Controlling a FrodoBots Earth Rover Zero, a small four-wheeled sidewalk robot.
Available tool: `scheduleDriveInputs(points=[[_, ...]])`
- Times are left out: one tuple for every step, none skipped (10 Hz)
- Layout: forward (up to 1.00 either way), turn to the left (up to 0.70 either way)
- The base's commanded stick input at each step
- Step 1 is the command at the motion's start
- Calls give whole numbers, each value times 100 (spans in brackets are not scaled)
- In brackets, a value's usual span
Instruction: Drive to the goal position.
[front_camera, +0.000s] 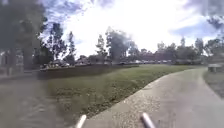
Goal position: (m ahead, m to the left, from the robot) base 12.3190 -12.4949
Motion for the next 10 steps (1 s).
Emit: scheduleDriveInputs(points=[[100, -40], [100, -40], [100, -40], [100, -40], [100, -40], [100, -40], [100, -40], [100, -40], [100, -40], [100, -40]])
